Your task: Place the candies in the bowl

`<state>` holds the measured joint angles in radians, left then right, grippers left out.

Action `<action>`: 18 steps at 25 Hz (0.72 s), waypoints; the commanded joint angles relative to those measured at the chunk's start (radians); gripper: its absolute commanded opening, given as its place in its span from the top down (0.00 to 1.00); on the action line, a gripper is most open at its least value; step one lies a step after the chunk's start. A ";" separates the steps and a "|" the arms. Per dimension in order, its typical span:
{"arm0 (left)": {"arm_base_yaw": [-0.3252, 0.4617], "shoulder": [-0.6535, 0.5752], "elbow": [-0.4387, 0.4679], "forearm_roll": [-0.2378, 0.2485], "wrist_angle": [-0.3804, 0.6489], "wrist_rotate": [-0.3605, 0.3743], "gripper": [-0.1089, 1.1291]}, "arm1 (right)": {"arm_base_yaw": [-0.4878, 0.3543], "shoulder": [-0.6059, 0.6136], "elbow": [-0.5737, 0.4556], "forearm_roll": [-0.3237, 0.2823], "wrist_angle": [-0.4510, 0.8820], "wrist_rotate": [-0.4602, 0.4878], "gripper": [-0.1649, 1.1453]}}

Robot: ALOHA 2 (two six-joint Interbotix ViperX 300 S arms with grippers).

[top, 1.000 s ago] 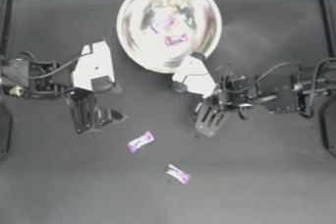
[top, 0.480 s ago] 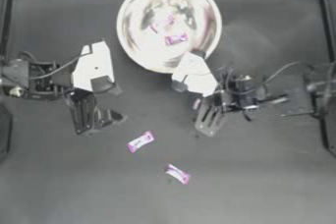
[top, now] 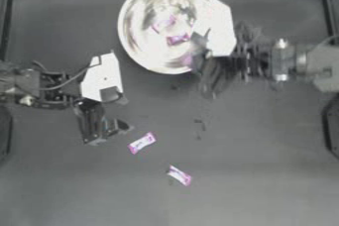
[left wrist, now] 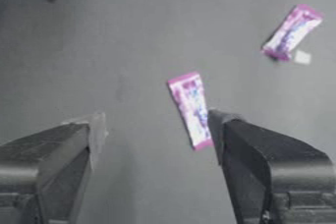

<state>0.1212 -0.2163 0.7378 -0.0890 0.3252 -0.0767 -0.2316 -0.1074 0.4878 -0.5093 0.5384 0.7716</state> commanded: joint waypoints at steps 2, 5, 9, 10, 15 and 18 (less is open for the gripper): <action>0.005 0.017 -0.028 -0.051 -0.048 -0.002 0.14 | -0.080 -0.006 -0.041 -0.035 -0.071 0.002 0.48; 0.006 0.049 -0.032 -0.084 -0.058 -0.002 0.14 | -0.137 0.028 -0.054 -0.037 -0.124 -0.002 0.48; 0.006 0.097 -0.051 -0.107 -0.051 -0.002 0.14 | -0.190 0.095 -0.083 -0.040 -0.160 -0.005 0.48; 0.006 0.107 -0.060 -0.109 -0.049 -0.002 0.14 | -0.201 0.109 -0.092 -0.044 -0.160 -0.006 0.48; -0.002 0.155 -0.115 -0.109 0.008 -0.002 0.14 | -0.236 0.163 -0.132 -0.058 -0.158 -0.009 0.46; -0.014 0.178 -0.143 -0.109 0.055 -0.002 0.14 | -0.255 0.176 -0.141 -0.060 -0.156 -0.017 0.38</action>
<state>0.1135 -0.0230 0.6274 -0.1979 0.3666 -0.0798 -0.4786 0.0874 0.3728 -0.5645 0.3866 0.7578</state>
